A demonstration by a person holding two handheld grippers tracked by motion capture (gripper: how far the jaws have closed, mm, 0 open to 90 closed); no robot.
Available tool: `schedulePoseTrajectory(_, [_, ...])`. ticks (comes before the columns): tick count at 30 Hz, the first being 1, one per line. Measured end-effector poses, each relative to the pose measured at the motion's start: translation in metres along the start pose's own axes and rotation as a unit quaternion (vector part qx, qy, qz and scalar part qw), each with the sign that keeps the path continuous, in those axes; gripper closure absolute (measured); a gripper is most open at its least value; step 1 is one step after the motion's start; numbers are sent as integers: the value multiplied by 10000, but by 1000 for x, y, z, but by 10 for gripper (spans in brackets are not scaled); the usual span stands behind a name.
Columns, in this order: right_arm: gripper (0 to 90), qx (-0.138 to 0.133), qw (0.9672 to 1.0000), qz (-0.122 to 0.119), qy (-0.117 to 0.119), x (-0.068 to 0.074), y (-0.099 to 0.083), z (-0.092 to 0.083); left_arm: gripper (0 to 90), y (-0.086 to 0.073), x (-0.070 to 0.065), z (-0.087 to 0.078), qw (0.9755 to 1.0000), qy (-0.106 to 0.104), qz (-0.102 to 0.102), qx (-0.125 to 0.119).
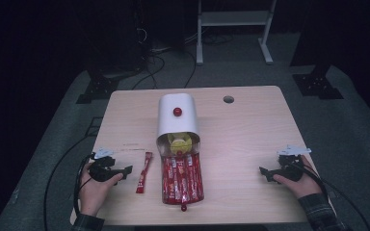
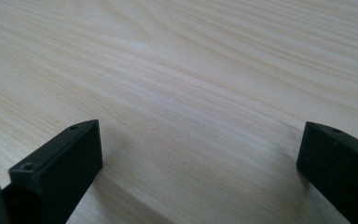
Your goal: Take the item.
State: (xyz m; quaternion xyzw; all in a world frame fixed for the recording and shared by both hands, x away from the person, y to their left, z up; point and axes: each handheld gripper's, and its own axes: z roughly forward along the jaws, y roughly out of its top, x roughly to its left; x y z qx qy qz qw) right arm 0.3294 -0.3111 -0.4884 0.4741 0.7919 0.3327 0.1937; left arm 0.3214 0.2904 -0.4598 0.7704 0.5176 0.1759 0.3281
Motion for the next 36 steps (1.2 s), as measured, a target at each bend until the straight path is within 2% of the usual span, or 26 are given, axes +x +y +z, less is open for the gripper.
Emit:
schedulePoseTrajectory(3, [0,1,10000,2,0,0,0,0,178,-3,5,2,9998,149,58,125])
schedulePoseTrajectory(9, [0,0,10000,2,0,0,0,0,168,-5,10,6,9996,157,78,213])
schedulePoseTrajectory(15, [0,2,10000,4,1,0,0,0,131,-7,12,9,9993,178,235,224])
schedulePoseTrajectory(17, [0,3,10000,13,-2,0,0,0,111,-8,12,10,9988,199,409,201])
schedulePoseTrajectory(21, [0,1,10000,3,-3,0,0,0,66,-11,15,12,9986,81,527,69])
schedulePoseTrajectory(22, [0,0,10000,4,-3,0,0,0,40,-13,17,14,9981,34,612,-19])
schedulePoseTrajectory(25, [0,-1,10000,4,-3,0,0,0,14,-17,18,14,9976,-30,650,-224])
schedulePoseTrajectory(36, [0,-5,10000,13,-3,0,-1,-1,14,-17,18,14,9976,-30,648,-228])
